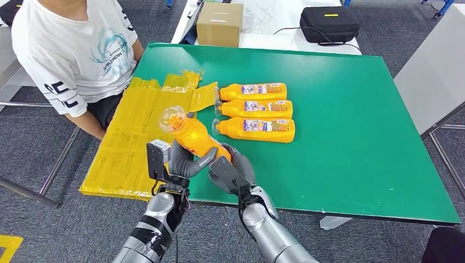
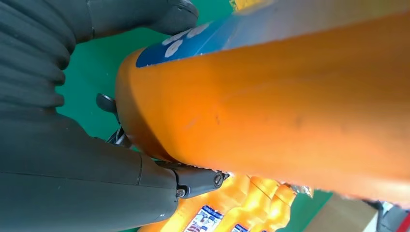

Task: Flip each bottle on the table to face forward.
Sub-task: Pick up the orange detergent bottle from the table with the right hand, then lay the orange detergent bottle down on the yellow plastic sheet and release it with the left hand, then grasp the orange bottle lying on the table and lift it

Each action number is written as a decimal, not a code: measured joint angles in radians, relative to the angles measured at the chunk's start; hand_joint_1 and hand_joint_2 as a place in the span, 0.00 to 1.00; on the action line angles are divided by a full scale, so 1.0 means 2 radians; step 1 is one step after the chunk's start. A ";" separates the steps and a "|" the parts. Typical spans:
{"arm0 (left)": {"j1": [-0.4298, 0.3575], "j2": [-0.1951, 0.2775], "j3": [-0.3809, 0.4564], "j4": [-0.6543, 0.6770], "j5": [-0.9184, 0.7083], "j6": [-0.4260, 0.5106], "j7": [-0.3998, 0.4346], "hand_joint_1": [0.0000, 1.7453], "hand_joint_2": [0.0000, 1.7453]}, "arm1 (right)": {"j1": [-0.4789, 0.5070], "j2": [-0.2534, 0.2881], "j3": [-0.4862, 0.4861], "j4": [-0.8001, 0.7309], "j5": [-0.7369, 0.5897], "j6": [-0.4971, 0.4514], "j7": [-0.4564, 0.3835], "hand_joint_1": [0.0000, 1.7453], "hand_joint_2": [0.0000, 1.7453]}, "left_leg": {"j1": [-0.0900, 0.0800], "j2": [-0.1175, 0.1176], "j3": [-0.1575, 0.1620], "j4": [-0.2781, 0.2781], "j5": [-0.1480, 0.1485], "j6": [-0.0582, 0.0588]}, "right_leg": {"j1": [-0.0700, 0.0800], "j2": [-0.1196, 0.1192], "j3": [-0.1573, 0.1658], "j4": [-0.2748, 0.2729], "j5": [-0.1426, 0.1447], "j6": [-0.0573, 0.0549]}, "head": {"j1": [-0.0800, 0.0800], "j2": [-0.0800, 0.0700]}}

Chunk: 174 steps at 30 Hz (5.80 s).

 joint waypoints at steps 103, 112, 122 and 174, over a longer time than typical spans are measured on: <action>-0.191 0.245 -0.075 0.292 -0.453 0.025 -0.041 0.00 1.00 | 0.007 -0.037 -0.002 -0.127 -0.112 0.026 -0.048 0.00 1.00 | 0.000 0.000 0.003 0.000 0.002 0.000 | 0.000 -0.001 0.002 0.001 0.000 0.000 | 0.000 0.000; -0.177 0.246 -0.052 0.279 -0.430 0.016 -0.060 0.00 1.00 | 0.003 -0.038 -0.002 -0.115 -0.107 0.025 -0.045 0.00 1.00 | 0.000 0.000 0.003 0.000 0.002 0.000 | 0.000 -0.001 0.002 0.001 0.000 0.000 | 0.000 0.000; -0.094 0.249 -0.012 0.164 -0.198 0.005 -0.076 0.00 1.00 | -0.029 -0.051 0.004 -0.052 -0.043 0.014 -0.012 0.00 1.00 | 0.000 0.000 0.002 0.000 0.002 0.000 | 0.000 -0.001 0.001 0.000 0.000 0.000 | 0.000 0.000; -0.070 0.106 0.142 0.074 -0.141 -0.115 -0.077 0.00 1.00 | 0.006 -0.213 0.035 -0.117 0.222 0.125 0.197 0.00 1.00 | 0.000 -0.001 0.002 0.000 0.002 0.000 | 0.000 -0.001 0.003 0.000 0.001 0.000 | 0.000 0.000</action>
